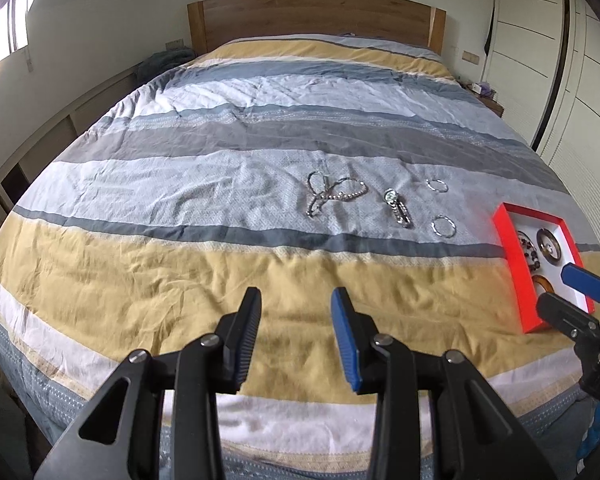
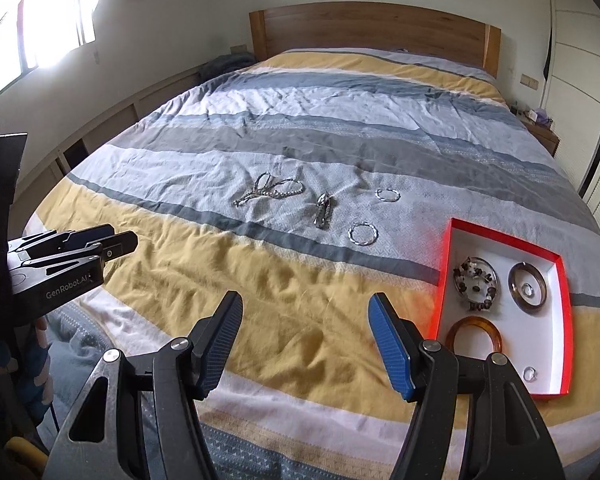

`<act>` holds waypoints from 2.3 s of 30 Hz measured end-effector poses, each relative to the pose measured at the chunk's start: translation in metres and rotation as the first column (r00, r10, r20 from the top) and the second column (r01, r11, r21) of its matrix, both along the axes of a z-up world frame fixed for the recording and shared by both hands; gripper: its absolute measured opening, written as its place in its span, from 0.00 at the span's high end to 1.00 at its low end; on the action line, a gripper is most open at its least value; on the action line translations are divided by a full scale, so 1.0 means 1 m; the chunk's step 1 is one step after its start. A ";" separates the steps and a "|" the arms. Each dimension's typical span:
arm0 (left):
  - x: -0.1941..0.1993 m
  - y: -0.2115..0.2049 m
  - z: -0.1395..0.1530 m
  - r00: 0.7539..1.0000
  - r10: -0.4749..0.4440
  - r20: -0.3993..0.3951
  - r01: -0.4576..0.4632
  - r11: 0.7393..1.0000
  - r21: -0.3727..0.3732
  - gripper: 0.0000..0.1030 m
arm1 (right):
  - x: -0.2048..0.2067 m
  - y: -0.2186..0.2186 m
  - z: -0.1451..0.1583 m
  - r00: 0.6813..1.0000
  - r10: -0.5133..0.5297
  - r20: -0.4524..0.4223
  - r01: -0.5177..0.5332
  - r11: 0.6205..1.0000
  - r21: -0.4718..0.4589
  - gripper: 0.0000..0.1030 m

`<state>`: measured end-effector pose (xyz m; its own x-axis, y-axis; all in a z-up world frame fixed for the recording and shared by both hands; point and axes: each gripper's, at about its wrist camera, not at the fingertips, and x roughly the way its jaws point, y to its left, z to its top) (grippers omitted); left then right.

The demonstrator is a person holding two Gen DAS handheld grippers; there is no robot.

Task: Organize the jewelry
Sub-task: 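Grasp the twisted silver hoop with the right gripper while the left grasps the pearl necklace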

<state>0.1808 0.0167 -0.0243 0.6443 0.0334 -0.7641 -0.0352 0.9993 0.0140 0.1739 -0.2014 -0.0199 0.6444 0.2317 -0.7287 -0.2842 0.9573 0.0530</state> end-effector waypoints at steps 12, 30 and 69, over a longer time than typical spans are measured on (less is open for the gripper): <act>0.101 0.005 -0.038 0.998 -0.039 -0.041 0.037 0.999 -0.040 0.67 | 0.095 -0.002 -0.031 0.999 -0.033 -0.033 0.034 0.999 0.025 0.38; 0.182 0.001 -0.091 0.995 -0.076 -0.063 0.071 0.995 -0.075 0.67 | 0.173 -0.019 -0.097 0.978 -0.150 -0.143 0.154 0.988 0.023 0.44; 0.187 0.002 -0.094 0.986 -0.158 -0.047 0.145 0.967 -0.212 0.97 | 0.177 -0.005 -0.100 0.991 -0.081 -0.107 0.085 0.996 0.037 0.62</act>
<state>0.3674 0.0191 -0.1186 0.5798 -0.2240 -0.7833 0.1114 0.9742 -0.1961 0.3505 -0.2063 -0.1199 0.5832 0.2122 -0.7841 -0.1947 0.9737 0.1187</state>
